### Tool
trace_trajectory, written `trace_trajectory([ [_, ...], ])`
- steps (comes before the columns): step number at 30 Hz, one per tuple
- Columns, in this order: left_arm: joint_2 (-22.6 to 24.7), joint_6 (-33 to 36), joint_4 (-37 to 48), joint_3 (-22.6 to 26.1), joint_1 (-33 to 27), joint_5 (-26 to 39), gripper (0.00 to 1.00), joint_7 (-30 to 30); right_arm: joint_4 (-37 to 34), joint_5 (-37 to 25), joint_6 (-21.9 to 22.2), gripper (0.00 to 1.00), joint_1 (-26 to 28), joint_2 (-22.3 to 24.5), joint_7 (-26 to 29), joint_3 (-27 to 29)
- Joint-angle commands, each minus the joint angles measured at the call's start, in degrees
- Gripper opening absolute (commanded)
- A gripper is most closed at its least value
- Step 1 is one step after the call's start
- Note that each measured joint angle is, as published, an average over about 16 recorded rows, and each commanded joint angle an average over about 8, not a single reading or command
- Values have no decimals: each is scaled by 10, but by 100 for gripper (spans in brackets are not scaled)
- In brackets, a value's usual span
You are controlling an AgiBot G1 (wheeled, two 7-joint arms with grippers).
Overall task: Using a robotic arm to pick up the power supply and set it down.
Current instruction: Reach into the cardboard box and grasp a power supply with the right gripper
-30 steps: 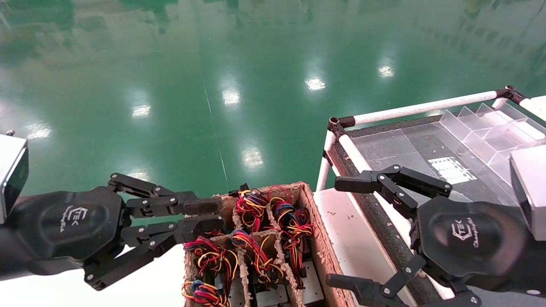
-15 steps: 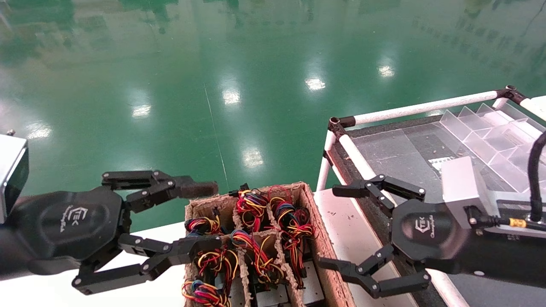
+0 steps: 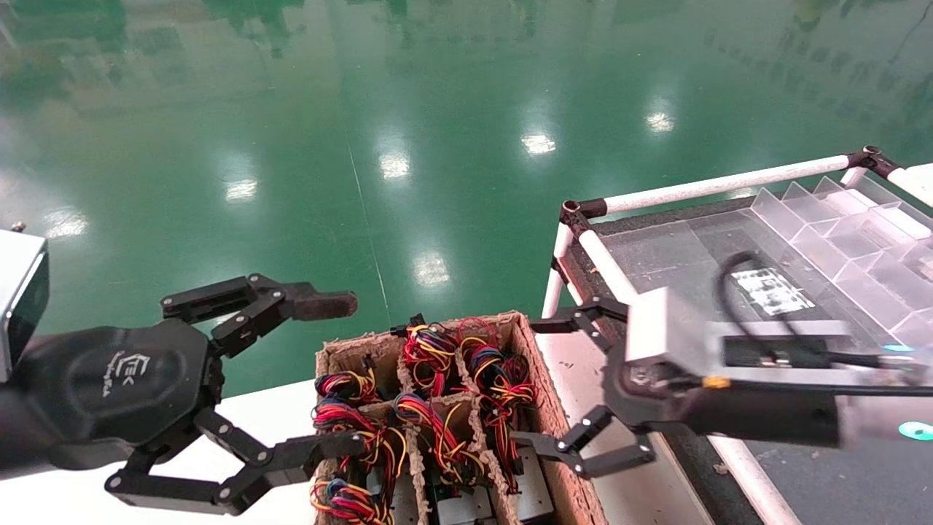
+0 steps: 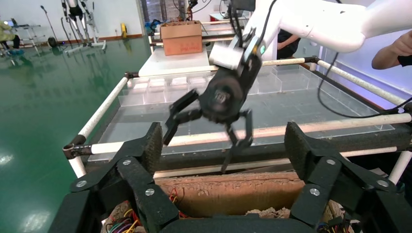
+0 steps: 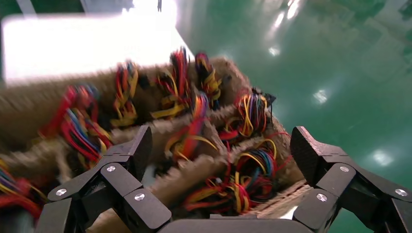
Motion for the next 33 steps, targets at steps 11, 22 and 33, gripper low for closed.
trace_trajectory([
  [11, 0, 0, 0, 0, 0, 0, 100, 0, -8, -136, 44, 100, 43, -66, -45, -53],
  [22, 0, 0, 0, 0, 0, 0, 100, 0, -21, -242, 51, 100, 83, -107, -29, -100],
  [33, 0, 0, 0, 0, 0, 0, 100, 0, -24, -287, 29, 0, 115, -136, -10, -129],
])
